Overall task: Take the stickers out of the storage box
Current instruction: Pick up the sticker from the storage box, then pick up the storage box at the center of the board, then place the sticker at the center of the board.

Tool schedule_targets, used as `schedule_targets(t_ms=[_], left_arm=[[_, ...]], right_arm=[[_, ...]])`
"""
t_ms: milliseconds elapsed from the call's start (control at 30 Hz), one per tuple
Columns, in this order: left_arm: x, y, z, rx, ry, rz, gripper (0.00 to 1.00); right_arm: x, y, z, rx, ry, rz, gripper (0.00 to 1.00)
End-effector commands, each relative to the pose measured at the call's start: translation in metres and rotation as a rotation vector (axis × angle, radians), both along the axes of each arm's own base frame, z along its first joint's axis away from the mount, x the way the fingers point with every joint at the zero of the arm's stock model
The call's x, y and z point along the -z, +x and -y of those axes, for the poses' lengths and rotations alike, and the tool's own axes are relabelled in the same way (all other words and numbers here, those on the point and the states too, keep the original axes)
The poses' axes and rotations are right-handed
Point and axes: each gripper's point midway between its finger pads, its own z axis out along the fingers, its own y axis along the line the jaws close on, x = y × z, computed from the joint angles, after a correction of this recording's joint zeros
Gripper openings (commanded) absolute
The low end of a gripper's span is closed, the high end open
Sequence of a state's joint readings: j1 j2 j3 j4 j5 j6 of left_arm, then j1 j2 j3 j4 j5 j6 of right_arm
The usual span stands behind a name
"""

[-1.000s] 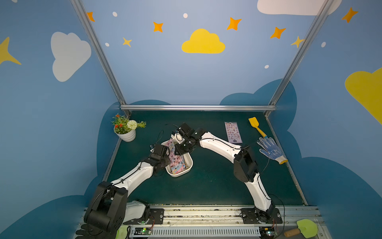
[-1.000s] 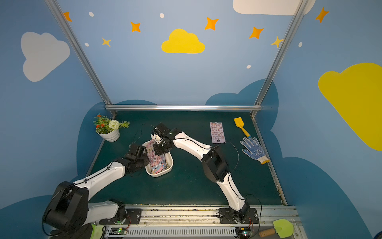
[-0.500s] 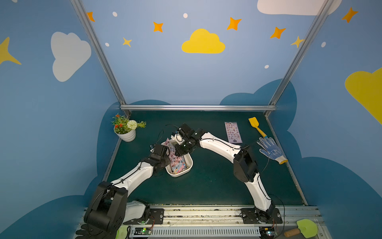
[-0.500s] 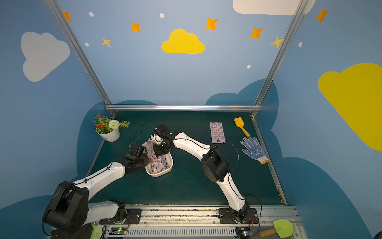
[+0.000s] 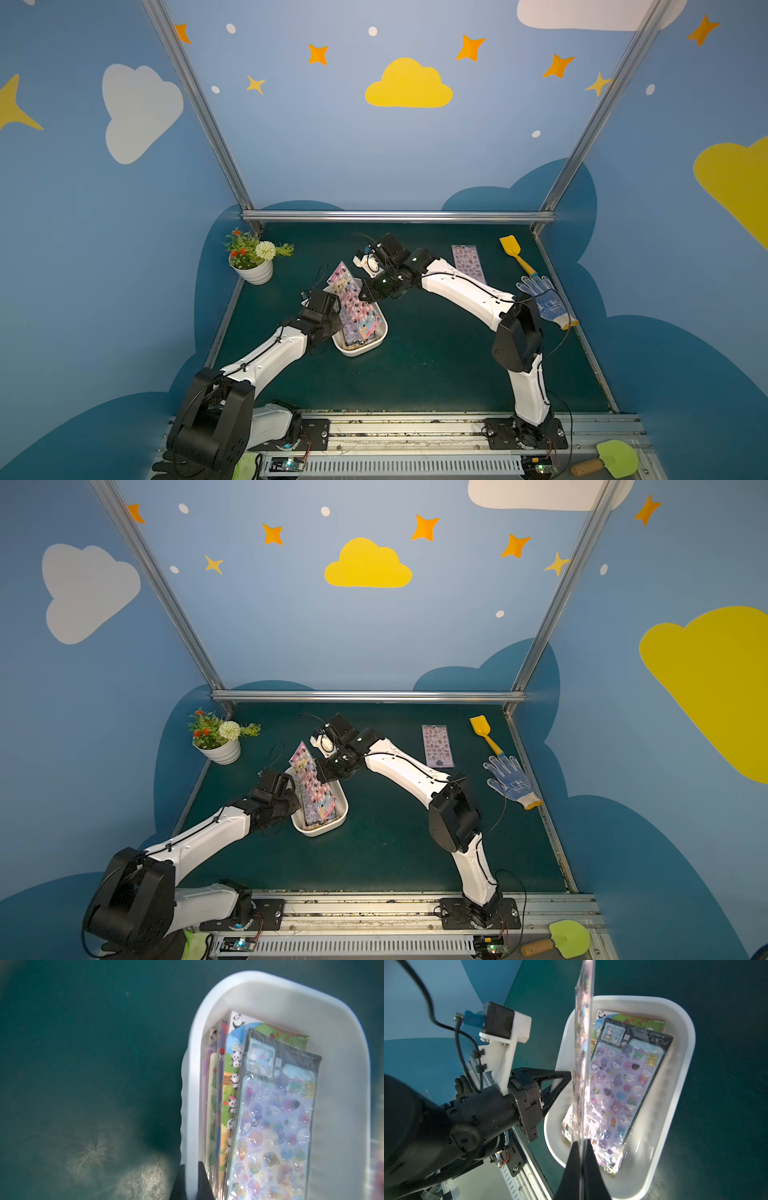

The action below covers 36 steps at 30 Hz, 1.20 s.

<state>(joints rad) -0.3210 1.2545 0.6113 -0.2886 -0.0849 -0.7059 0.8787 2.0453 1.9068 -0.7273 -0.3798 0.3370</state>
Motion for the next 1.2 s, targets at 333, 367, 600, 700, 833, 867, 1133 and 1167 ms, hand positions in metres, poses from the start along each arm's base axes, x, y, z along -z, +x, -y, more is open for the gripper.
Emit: schedule_targets(t_ms=[333, 367, 600, 700, 833, 867, 1133, 1167], left_arm=[[-0.023, -0.009, 0.001, 0.038, -0.022, 0.04, 0.04], [-0.022, -0.011, 0.002, 0.043, -0.024, 0.038, 0.04], [-0.019, -0.02, 0.001, 0.055, -0.031, 0.033, 0.03], [-0.017, -0.024, 0.001, 0.053, -0.046, 0.047, 0.04], [-0.015, -0.026, 0.003, 0.052, -0.067, 0.072, 0.03], [-0.015, -0.026, 0.003, 0.053, -0.07, 0.076, 0.03], [-0.014, -0.027, 0.008, 0.072, -0.09, 0.087, 0.03], [-0.016, -0.027, 0.01, 0.078, -0.097, 0.092, 0.04]], right_arm=[[-0.058, 0.021, 0.083, 0.118, 0.125, 0.014, 0.0], [-0.059, 0.023, 0.091, 0.134, 0.135, 0.01, 0.0], [-0.05, 0.047, 0.155, 0.268, 0.204, -0.034, 0.0], [-0.041, 0.061, 0.18, 0.326, 0.226, -0.06, 0.0], [-0.025, 0.086, 0.211, 0.414, 0.252, -0.102, 0.0], [-0.021, 0.092, 0.218, 0.433, 0.26, -0.114, 0.0], [0.014, 0.142, 0.246, 0.512, 0.241, -0.188, 0.0], [0.021, 0.149, 0.249, 0.52, 0.236, -0.203, 0.0]])
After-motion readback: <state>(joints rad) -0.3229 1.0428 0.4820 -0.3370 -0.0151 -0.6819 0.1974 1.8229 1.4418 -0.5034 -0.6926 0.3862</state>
